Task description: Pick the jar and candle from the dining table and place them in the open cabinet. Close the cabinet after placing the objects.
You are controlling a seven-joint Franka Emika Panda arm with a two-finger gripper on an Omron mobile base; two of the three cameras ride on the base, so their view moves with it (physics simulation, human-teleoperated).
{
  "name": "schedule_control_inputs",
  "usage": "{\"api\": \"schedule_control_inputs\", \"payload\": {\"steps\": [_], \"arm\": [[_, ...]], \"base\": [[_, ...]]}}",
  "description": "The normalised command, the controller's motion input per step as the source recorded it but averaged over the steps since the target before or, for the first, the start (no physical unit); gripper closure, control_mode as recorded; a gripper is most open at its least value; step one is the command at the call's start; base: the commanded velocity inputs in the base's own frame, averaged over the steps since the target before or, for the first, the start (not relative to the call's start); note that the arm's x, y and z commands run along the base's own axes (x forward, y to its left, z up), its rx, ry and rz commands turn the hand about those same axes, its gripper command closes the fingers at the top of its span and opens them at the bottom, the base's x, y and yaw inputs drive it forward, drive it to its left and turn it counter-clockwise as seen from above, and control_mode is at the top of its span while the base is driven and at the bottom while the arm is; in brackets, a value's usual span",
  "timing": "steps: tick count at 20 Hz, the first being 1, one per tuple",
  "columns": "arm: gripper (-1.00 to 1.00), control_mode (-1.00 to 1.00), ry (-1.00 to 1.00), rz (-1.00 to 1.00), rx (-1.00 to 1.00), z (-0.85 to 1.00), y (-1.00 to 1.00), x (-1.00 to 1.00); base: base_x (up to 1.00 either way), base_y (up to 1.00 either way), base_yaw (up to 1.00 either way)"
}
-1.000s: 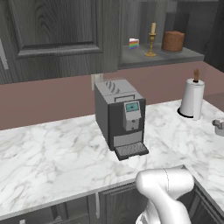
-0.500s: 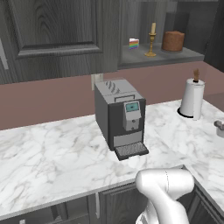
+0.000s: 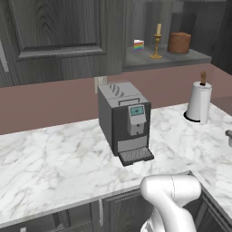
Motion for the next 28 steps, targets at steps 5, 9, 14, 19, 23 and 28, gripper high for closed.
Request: {"api": "schedule_control_inputs", "payload": {"steps": [5,9,14,19,23,28], "arm": [[-1.00,-1.00,0.01,0.00,0.04,-0.22,-0.33,0.09],[-1.00,-1.00,0.01,0.00,0.04,-0.14,-0.28,0.10],[-1.00,-1.00,0.06,0.00,0.01,-0.03,-0.21,0.15],[-1.00,-1.00,0.14,0.00,0.02,-0.01,-0.16,0.21],[-1.00,-1.00,0.16,0.00,0.04,-0.11,-0.18,0.23],[-1.00,-1.00,0.08,0.00,0.06,-0.31,-0.20,0.09]], "base": [[0.00,0.00,0.00],[0.00,0.00,0.00],[0.00,0.00,0.00],[0.00,0.00,0.00],[0.00,0.00,0.00],[0.00,0.00,0.00]]}}
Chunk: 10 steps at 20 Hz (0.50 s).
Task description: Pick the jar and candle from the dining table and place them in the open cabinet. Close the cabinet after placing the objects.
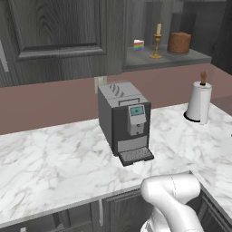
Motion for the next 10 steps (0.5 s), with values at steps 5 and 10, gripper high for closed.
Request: {"api": "schedule_control_inputs", "payload": {"steps": [5,10], "arm": [[-1.00,-1.00,0.06,0.00,0.07,-0.31,-0.19,0.02],[-1.00,-1.00,0.10,0.00,0.11,-0.08,-0.24,0.06]], "base": [[0.00,0.00,0.00],[0.00,0.00,0.00]]}}
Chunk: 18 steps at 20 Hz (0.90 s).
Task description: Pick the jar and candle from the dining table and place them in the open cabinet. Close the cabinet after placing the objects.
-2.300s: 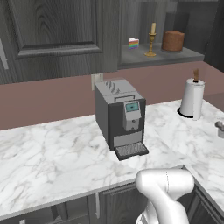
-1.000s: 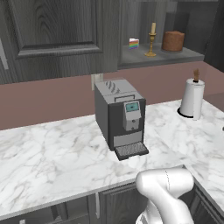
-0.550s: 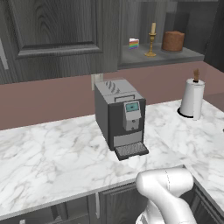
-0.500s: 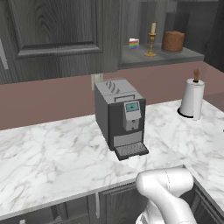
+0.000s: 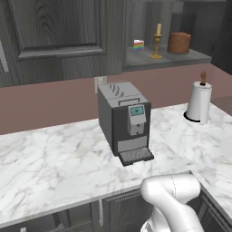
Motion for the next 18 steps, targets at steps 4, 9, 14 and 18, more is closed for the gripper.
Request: {"api": "schedule_control_inputs", "payload": {"steps": [4,9,14,18], "arm": [[-1.00,-1.00,0.13,0.00,0.15,-0.03,-0.30,0.10],[-1.00,-1.00,0.11,0.00,0.13,-0.05,-0.31,0.08],[-1.00,-1.00,0.08,0.00,0.11,0.00,-0.27,0.05],[-1.00,-1.00,0.04,0.00,0.08,0.00,-0.20,0.03]], "base": [[0.00,0.00,0.00],[0.00,0.00,0.00],[0.00,0.00,0.00],[0.00,0.00,0.00]]}}
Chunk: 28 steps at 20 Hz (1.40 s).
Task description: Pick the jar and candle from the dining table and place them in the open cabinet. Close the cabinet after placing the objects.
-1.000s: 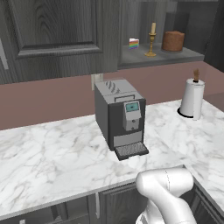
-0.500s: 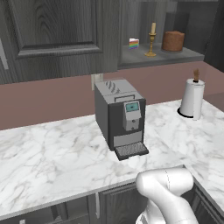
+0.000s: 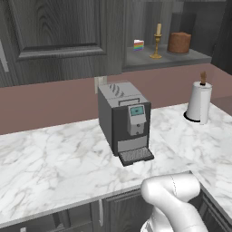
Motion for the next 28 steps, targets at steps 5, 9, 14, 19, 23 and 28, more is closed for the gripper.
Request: {"api": "schedule_control_inputs", "payload": {"steps": [5,9,14,19,23,28], "arm": [[-1.00,-1.00,0.01,0.00,0.07,0.01,-0.22,0.00],[-1.00,-1.00,0.01,0.00,0.05,0.03,-0.16,0.00],[-1.00,-1.00,0.00,-0.02,0.01,0.23,-0.07,0.00],[-1.00,-1.00,0.00,-0.03,0.01,0.11,-0.03,0.00],[-1.00,-1.00,0.00,0.00,0.01,0.05,-0.02,0.00],[-1.00,-1.00,0.00,-0.03,0.00,0.17,0.00,0.00]], "base": [[0.00,0.00,0.00],[0.00,0.00,0.00],[0.00,0.00,0.00],[0.00,0.00,0.00],[0.00,0.00,0.00],[0.00,0.00,0.00]]}}
